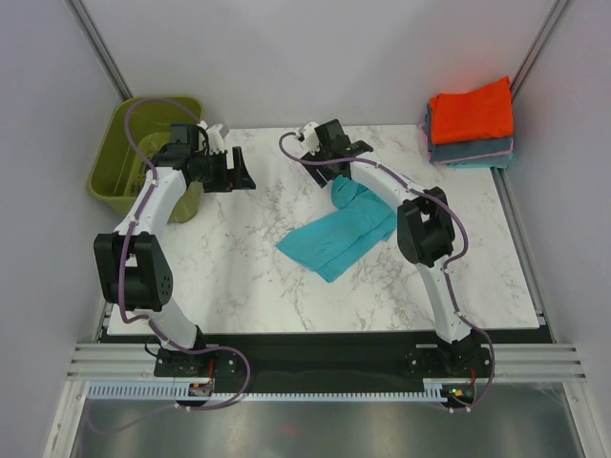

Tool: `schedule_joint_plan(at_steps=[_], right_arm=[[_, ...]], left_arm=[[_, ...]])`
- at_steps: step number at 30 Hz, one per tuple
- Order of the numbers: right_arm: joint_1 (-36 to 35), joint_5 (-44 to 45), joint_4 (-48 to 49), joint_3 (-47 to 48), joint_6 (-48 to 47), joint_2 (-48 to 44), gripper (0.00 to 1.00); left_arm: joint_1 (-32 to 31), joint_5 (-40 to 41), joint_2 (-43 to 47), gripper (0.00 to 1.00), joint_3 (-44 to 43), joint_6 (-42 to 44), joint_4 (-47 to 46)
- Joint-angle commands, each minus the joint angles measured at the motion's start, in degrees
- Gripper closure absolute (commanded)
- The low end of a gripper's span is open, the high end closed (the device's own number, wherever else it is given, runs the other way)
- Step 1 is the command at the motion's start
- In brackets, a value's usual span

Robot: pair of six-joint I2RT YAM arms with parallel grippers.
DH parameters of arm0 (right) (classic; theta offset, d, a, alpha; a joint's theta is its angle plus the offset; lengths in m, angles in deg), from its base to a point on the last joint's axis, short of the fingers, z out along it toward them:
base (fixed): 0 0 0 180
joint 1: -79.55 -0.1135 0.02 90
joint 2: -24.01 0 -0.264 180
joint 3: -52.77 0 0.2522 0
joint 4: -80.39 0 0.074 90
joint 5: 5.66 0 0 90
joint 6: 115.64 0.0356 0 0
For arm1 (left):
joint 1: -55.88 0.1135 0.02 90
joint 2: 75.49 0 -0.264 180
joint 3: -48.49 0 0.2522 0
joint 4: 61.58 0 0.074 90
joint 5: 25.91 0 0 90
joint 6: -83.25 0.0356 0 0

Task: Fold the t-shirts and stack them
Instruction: Flatten the tshirt out

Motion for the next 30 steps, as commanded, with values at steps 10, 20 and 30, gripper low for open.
schedule_joint_plan(at_steps=[10,20,30], right_arm=[[0.8,6.0,1.7,4.2,-0.5,3.6,0.27],[1.6,7.1,1.3,0.2,-0.1,3.4,0.29],[1.8,6.0,1.5,2.3,-1.4,5.9,0.54]], left_arm=[[-0.1,1.5,1.3,0.11,-0.6,-0.4,-1.5],[-0.3,0.7,-0.6,0.11,-2.4,-1.1,-1.6],[-0.5,1.5,-0.2,0.11,-1.9,-0.5,-1.6]])
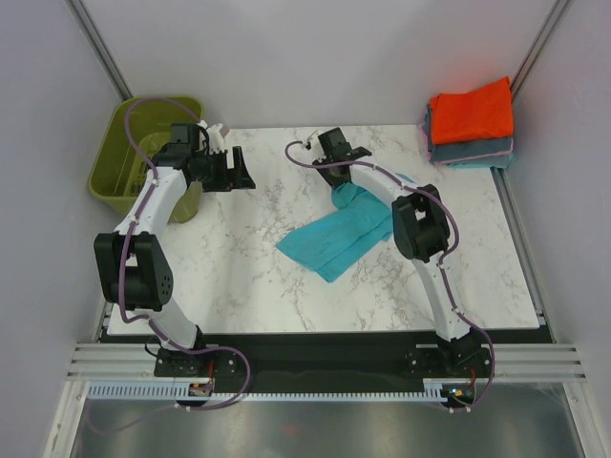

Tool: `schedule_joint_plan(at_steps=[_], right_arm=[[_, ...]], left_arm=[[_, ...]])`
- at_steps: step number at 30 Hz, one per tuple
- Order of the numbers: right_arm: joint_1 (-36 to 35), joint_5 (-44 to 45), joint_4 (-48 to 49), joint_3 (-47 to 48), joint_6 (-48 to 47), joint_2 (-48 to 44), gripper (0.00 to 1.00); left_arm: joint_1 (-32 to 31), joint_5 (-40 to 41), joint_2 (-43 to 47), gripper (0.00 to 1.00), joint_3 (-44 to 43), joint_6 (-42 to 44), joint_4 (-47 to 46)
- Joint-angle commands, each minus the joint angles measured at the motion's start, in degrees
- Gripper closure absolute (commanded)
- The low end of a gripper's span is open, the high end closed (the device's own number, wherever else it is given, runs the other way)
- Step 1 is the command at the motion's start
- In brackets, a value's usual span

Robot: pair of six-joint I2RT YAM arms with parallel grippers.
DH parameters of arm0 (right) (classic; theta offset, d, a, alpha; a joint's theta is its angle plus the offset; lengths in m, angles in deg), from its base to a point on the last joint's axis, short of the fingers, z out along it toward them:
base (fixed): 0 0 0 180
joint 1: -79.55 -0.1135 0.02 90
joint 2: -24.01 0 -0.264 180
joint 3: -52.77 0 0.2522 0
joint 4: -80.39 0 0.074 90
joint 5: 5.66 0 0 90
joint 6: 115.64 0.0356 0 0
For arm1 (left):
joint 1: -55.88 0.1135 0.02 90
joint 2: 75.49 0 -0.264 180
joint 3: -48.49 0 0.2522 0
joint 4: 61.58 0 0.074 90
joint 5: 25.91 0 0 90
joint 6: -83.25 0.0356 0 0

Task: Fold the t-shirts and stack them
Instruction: Flatten the tshirt out

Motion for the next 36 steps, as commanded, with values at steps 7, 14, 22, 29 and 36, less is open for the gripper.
schedule_joint_plan(at_steps=[7,14,22,29,36], right_arm=[[0.1,-0.5,-0.1,1.6,-1.2,1.4,0.62],[0.1,-1.5,-0.2,2.3,-2.5,-0.1,0.76],[0.0,-2.5,-0.2,5.3,-4.4,-6.5,0.92],[-0.1,-6.4,-0.5,8.4,-4.5,-15.0,1.0],[-1.8,-10.4,0.1,21.7,-4.8,-21.7,1.0]], left_arm=[[-0.6,0.2,-0.2,0.11,-1.7,-0.5,-1.6],[-0.9,0.4,0.0,0.1,-1.8,-0.3,-1.7],[-1.2,0.7,0.5,0.1,-2.0,0.0,-1.6],[-1.3,1.4,0.7,0.1,-1.6,0.2,-1.5],[-1.4,1.3,-1.0,0.1,-3.8,-0.1,-1.5]])
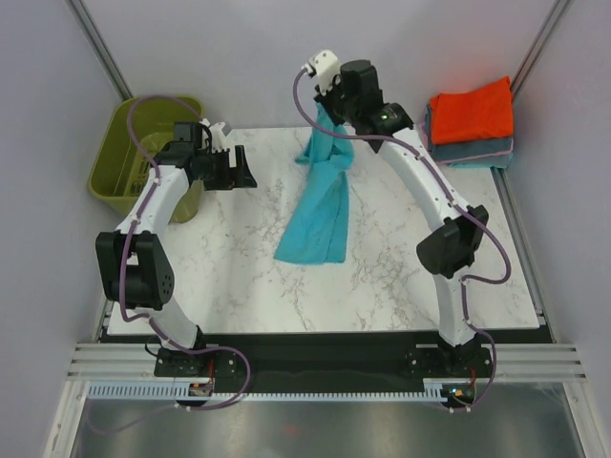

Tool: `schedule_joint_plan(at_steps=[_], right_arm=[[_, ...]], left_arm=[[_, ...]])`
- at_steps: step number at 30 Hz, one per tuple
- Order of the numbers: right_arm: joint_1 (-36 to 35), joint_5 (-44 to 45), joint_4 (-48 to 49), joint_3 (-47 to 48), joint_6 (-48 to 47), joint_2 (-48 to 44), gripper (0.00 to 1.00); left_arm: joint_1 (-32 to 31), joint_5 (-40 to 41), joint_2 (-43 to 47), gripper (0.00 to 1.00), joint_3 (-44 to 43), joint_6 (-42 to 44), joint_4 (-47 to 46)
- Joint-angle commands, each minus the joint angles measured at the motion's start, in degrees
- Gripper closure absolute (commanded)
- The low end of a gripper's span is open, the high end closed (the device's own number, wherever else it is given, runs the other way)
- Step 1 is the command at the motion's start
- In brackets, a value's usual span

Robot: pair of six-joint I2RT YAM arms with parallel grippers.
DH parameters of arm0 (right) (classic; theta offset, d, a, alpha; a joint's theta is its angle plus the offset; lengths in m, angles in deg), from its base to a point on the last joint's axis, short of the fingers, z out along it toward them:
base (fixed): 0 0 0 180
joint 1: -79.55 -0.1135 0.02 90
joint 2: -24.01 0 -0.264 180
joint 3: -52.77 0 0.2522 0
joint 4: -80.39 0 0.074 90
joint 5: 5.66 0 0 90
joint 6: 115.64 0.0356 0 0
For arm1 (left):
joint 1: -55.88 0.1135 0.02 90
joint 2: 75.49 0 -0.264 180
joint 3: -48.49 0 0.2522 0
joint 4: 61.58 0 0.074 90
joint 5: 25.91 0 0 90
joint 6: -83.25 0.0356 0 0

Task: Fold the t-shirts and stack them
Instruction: Flatten the tshirt out

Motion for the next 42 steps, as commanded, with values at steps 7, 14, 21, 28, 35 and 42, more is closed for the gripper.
schedule_joint_plan(at_steps=[7,14,21,28,35,42], right_arm=[[-0.8,0.0,6.2,4.4,-1.0,-19.0,1.0],[3.5,4.4,4.8,-22.1,0.5,-33.6,1.0],[9.7,6.2,-5.0,-48.6,4.7,-42.2,0.5],[11.1,-11.7,-3.1,-46.4,-2.7,-37.5,0.4],[11.0,-28.6,-8.4,-56.9,-23.4,-35.0,0.51],[9.0,-33.1,-0.7,-70.1,-31.2,-38.4,0.53]], left_arm=[[-1.6,0.3,-3.3,0.1,-6.1,-0.4,-1.4],[-3.5,0.1,-4.6,0.1,-7.2,-0.5,-1.3],[-3.9,0.1,-5.8,0.1,-7.8,-0.6,-1.2],[-5.7,-1.5,-6.4,0.11,-7.4,0.8,0.8],[-10.3,-0.7,-5.6,0.14,0.7,1.9,1.9],[-11.5,3.8,-6.7,0.13,-0.8,4.4,2.8]])
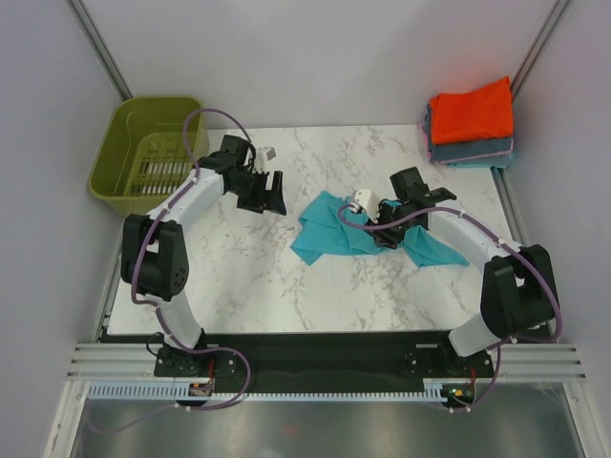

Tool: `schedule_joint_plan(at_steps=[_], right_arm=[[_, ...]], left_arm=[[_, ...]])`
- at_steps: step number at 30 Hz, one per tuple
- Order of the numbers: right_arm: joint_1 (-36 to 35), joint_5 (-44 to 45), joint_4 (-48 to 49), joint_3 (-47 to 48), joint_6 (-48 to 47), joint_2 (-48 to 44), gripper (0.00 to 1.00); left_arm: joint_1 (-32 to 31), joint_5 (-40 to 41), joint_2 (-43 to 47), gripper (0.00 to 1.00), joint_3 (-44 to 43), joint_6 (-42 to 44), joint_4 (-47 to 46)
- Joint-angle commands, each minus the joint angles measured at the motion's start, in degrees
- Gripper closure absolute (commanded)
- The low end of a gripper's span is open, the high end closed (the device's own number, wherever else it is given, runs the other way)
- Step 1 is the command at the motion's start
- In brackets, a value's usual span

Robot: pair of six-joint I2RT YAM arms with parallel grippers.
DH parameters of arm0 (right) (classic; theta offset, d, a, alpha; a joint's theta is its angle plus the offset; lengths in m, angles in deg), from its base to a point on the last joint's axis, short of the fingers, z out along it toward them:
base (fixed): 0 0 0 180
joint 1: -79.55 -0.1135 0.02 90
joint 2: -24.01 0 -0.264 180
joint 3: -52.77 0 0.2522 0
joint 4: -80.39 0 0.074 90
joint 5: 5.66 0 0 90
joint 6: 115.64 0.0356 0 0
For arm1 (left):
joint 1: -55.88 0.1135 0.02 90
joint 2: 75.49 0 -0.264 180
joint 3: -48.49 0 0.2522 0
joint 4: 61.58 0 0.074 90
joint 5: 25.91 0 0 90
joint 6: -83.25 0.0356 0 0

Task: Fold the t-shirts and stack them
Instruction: Flatten the tshirt out

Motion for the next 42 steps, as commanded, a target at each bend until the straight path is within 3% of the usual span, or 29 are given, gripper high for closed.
schedule_joint_plan(at_steps=[1,11,19,29,33,39,42], right_arm=[[-2.4,-6.7,3.9,-1.1,-6.4,-2.9,0.53],[-8.1,-4.9,9.0,-3.3,-1.8,0.6,0.45],[-8.6,-2.5,12.9,-3.5,-0.7,4.6,0.37],[-8.9,2.1,16.0,-2.9,-1.0,10.2,0.42],[-9.1,4.1,17.1,-1.9,-0.3,10.7,0.67],[-9.0,7.3,17.5,0.7,1.8,8.7,0.87],[-9.0,9.2,17.6,3.8,2.0,7.2,0.91]], left_arm=[[0.2,3.9,-0.6,0.13,-2.7,3.4,0.2],[0.0,5.7,-2.2,0.12,-5.3,3.4,0.3],[0.0,6.4,-2.2,0.12,-5.8,3.3,-0.1],[0.0,8.2,-1.8,0.1,-5.9,3.6,-0.1],[0.0,8.6,-1.9,0.1,-6.2,3.5,-0.1],[-0.2,8.5,-2.8,0.1,-7.3,3.6,-0.1],[-0.3,8.2,-3.5,0.1,-7.8,3.6,0.0]])
